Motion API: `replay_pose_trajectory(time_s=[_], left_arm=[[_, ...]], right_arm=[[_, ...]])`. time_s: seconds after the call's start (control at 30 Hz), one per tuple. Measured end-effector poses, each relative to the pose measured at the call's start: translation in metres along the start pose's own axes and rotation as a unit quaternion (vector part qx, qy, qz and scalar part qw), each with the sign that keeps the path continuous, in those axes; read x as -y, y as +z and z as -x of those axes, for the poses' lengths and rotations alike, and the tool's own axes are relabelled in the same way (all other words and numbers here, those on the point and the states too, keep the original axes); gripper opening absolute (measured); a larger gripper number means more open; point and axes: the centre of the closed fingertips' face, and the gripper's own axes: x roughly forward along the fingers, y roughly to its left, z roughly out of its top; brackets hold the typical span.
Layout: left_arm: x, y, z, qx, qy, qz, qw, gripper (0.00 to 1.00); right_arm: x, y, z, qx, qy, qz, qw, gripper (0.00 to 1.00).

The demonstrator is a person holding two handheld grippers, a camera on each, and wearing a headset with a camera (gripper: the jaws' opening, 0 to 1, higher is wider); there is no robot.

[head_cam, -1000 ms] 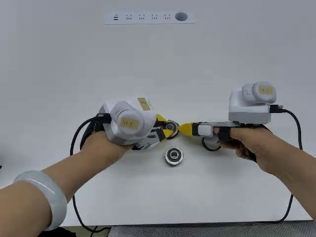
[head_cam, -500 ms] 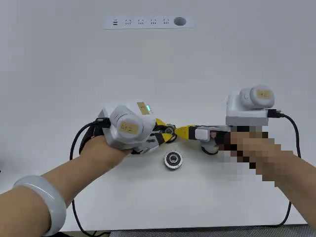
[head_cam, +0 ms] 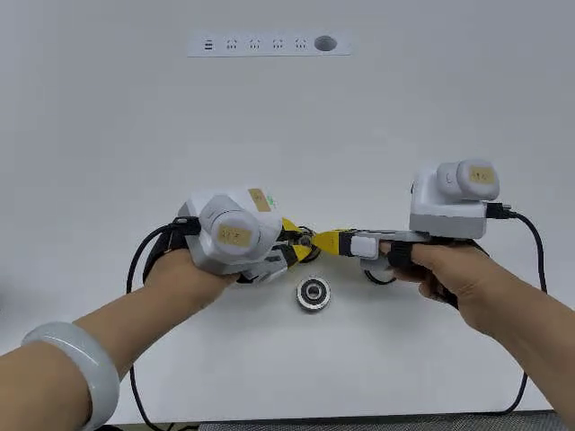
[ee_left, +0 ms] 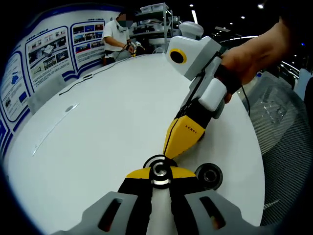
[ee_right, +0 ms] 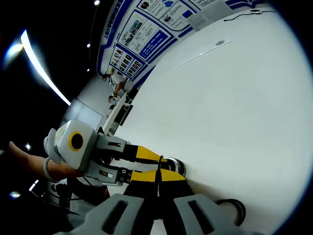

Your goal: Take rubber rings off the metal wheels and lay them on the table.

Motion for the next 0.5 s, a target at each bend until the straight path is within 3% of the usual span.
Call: replay_pose_trajectory(time_s=[0.5], left_arm=[[0.0015,0.0032,0.003,0.01,0.0,-0.004,0.9999,0.18]], right_arm=[[0.0111,-0.0033,-0.0001,-0.004,-0.021,-0.004,0.9998,0.02]])
